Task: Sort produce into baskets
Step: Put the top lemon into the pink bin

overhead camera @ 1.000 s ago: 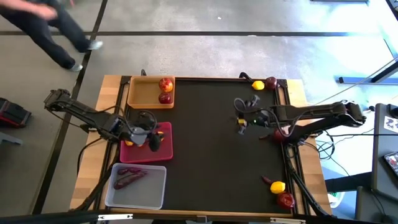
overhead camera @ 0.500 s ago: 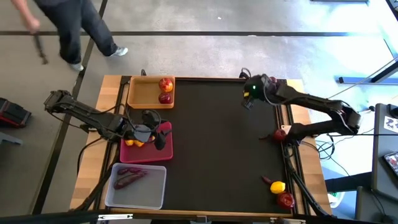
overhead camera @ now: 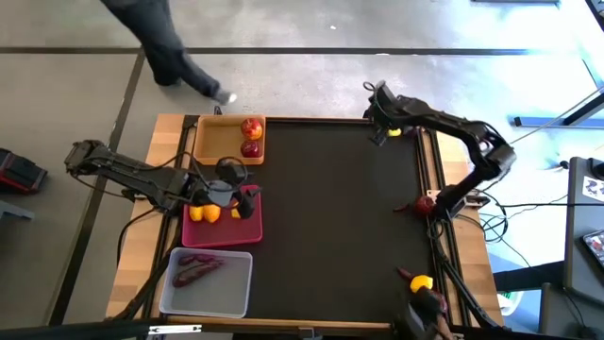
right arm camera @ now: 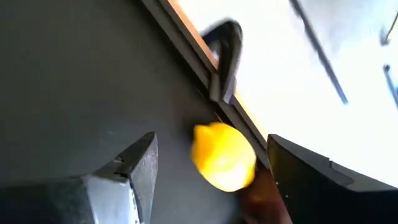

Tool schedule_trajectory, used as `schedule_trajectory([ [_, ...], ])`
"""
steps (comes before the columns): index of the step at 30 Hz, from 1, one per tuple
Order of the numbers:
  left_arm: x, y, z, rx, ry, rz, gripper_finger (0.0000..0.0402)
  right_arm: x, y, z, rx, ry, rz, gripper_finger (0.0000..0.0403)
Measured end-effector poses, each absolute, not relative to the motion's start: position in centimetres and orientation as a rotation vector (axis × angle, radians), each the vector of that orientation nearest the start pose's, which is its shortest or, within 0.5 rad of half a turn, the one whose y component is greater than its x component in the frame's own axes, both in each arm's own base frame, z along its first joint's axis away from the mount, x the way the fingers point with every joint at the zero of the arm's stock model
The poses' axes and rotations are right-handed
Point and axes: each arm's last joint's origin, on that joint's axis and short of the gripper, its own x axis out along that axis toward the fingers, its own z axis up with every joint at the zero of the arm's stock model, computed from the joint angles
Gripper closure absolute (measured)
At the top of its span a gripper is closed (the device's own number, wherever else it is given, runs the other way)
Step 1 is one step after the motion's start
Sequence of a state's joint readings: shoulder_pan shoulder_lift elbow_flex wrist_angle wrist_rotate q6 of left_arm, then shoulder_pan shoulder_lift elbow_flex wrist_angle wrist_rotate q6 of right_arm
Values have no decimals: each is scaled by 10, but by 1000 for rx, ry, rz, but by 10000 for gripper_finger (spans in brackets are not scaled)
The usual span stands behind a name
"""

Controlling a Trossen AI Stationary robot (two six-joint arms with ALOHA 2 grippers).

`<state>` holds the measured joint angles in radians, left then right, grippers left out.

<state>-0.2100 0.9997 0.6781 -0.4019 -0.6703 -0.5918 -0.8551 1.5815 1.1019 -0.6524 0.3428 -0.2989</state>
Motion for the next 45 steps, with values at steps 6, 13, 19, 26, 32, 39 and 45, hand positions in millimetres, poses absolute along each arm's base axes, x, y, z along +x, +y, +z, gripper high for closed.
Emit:
schedule_trajectory([
  [6, 196, -20, 245, -240, 505, 625, 135, 187, -268, 200, 115, 1484, -813, 148],
  [13, 196, -20, 245, -233, 508, 623, 138, 178, -282, 175, 104, 1618, -811, 148],
  [19, 196, -20, 245, -233, 508, 622, 137, 178, -285, 162, 119, 1660, -769, 155],
  [26, 196, -20, 245, -233, 508, 622, 140, 179, -285, 161, 109, 1664, -749, 246],
  [32, 196, -20, 245, -233, 508, 622, 139, 184, -280, 166, 110, 1626, -716, 312],
  [39, 196, -20, 245, -231, 509, 621, 140, 212, -248, 200, 78, 1431, -604, 311],
  [45, 197, -20, 244, -206, 521, 616, 138, 243, -206, 232, 54, 1211, -447, 309],
])
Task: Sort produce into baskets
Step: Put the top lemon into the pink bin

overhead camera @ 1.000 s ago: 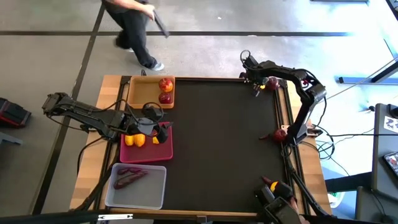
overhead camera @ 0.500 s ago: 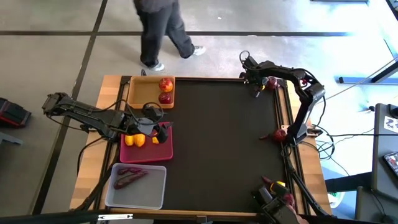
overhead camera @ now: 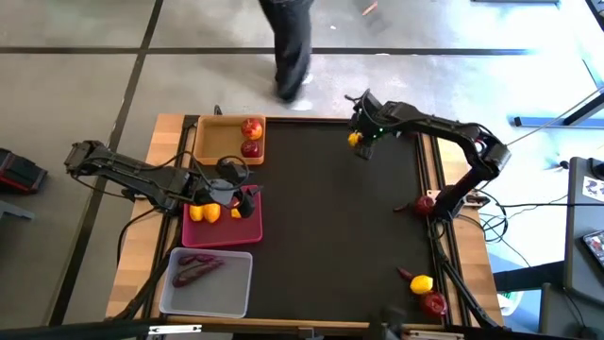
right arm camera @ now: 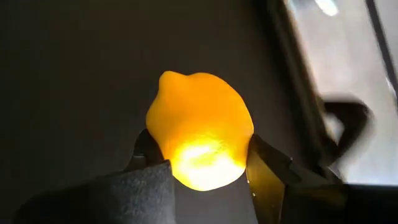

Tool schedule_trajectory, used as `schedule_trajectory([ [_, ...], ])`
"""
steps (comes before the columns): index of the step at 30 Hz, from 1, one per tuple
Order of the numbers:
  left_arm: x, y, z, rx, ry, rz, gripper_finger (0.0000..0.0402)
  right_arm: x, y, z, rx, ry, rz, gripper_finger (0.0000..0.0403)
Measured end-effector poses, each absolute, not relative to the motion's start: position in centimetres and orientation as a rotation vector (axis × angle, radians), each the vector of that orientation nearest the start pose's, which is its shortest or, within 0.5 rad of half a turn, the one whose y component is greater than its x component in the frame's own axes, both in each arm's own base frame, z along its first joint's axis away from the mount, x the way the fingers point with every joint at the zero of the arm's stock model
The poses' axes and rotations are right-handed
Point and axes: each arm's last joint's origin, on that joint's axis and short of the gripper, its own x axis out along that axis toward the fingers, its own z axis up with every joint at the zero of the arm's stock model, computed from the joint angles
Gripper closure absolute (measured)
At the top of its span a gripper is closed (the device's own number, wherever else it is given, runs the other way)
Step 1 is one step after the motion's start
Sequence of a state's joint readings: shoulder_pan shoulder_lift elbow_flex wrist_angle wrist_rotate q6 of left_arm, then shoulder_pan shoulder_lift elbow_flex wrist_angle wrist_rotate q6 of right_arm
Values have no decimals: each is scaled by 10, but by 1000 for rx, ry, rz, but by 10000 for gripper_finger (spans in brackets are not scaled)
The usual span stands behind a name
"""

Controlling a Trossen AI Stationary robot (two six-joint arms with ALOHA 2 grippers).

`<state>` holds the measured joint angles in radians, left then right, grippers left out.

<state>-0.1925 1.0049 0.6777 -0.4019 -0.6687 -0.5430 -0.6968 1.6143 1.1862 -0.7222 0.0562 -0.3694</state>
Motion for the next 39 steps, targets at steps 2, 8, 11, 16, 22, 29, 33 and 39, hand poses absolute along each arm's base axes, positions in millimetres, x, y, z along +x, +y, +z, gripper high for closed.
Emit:
schedule_trajectory([
  [2, 198, -20, 243, -205, 523, 616, 137, 254, -192, 240, 40, 1148, -400, 309],
  [8, 200, -21, 243, -204, 520, 612, 137, 281, -154, 248, 20, 1033, -264, 308],
  [11, 206, -25, 243, -191, 499, 587, 137, 294, -136, 251, 23, 970, -195, 308],
  [16, 220, -34, 239, -129, 471, 527, 137, 318, -105, 259, 27, 824, -92, 308],
  [22, 239, -44, 236, -86, 396, 468, 137, 336, -63, 267, 18, 722, -20, 308],
  [29, 257, -62, 233, -41, 302, 388, 137, 350, -14, 270, -16, 635, 12, 308],
  [33, 261, -73, 230, -6, 292, 342, 137, 356, 11, 269, -25, 599, 52, 308],
  [39, 261, -82, 229, 6, 276, 300, 137, 363, 36, 269, -27, 524, 89, 308],
])
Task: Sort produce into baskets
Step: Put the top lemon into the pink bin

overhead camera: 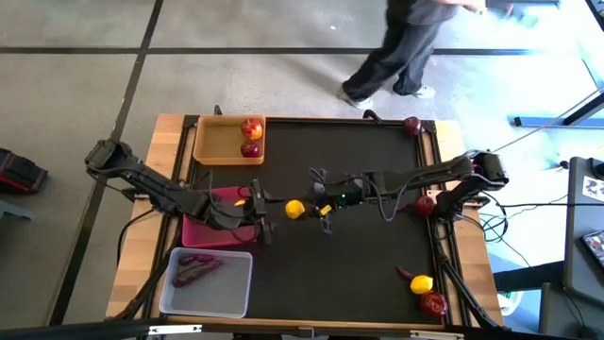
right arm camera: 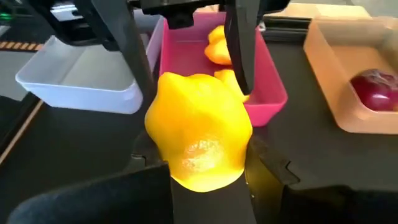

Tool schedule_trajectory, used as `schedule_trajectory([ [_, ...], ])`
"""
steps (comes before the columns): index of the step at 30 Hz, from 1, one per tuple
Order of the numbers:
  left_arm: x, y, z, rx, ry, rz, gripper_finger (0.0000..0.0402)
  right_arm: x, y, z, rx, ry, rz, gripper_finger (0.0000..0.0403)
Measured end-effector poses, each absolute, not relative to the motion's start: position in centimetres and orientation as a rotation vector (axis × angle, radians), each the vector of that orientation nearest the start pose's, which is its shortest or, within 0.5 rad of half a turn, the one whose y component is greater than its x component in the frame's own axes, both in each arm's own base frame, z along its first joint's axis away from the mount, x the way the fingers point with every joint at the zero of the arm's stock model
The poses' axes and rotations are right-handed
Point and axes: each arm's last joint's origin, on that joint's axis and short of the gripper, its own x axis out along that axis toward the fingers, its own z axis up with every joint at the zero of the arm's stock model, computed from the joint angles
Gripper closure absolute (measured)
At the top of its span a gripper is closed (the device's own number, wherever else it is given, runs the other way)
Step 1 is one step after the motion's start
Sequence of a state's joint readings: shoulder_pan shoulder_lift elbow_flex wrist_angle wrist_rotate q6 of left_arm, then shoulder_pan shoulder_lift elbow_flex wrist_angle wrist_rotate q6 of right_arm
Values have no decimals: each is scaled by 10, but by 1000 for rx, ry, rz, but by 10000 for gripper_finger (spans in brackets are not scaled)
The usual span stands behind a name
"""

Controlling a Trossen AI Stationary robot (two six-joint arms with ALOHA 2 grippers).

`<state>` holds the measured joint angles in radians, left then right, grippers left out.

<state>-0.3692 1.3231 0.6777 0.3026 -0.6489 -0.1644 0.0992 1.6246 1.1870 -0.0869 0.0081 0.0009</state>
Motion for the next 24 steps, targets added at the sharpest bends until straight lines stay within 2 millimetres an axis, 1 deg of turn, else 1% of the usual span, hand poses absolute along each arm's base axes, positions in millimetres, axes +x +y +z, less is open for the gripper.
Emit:
schedule_trajectory([
  [4, 261, -86, 232, 26, 250, 267, 137, 370, 44, 266, -28, 481, 108, 308],
  [7, 262, -88, 232, 42, 244, 246, 137, 375, 45, 262, -31, 465, 122, 308],
  [12, 262, -89, 232, 43, 250, 236, 141, 377, 45, 263, -48, 434, 141, 308],
  [21, 262, -89, 232, 36, 249, 230, 204, 377, 46, 263, -36, 433, 165, 307],
  [24, 262, -89, 232, 34, 249, 228, 208, 376, 46, 263, -17, 437, 169, 289],
])
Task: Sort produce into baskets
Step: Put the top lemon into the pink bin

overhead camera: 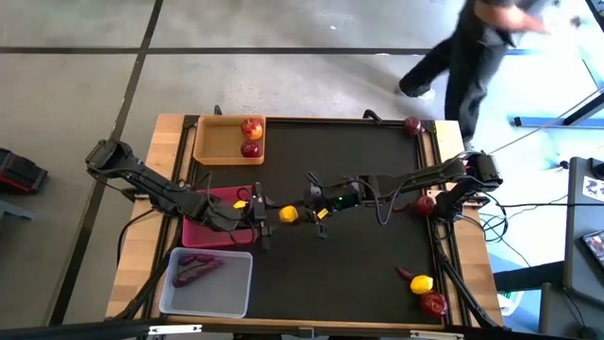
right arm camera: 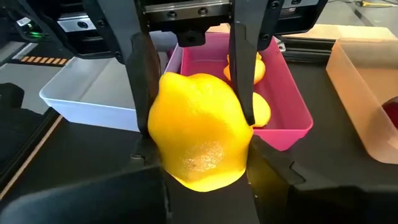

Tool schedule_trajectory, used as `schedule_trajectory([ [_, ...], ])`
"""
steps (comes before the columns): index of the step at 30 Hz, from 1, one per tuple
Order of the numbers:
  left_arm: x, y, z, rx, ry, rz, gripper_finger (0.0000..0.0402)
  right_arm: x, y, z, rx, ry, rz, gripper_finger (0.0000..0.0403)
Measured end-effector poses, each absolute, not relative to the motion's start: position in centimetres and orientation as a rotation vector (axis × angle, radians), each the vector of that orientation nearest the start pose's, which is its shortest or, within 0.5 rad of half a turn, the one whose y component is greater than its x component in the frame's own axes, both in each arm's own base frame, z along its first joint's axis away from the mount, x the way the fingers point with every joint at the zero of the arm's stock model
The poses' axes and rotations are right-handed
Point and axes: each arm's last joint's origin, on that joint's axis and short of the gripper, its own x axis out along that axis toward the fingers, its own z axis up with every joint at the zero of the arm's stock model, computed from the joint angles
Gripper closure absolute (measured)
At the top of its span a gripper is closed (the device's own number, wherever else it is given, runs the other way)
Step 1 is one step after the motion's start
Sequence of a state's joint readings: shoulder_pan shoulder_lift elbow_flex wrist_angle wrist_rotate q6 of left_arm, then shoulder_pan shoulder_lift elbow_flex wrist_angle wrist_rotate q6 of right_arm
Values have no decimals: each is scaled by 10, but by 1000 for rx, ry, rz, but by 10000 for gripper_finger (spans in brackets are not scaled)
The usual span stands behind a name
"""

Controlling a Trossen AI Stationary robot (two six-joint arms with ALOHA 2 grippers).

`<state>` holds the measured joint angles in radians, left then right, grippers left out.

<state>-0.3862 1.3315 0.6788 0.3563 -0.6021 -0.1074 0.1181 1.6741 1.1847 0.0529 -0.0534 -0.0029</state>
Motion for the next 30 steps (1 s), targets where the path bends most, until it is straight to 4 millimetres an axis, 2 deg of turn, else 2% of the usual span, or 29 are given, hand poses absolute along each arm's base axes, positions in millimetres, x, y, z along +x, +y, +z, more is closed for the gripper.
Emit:
schedule_trajectory([
  [5, 262, -89, 231, 38, 259, 220, 205, 374, 47, 261, -8, 474, 194, 214],
  [9, 256, -89, 237, 13, 253, 227, 206, 356, 45, 270, -7, 572, 194, 159],
  [12, 249, -91, 245, -11, 283, 222, 204, 342, 43, 274, 6, 659, 147, 135],
  [16, 235, -90, 254, -64, 364, 229, 203, 329, 40, 272, 59, 774, 106, 126],
  [22, 205, -87, 261, -174, 585, 305, 202, 327, 39, 257, 95, 858, 47, 133],
  [30, 167, -78, 245, -373, 877, 541, 202, 325, 39, 240, 96, 854, 45, 134],
])
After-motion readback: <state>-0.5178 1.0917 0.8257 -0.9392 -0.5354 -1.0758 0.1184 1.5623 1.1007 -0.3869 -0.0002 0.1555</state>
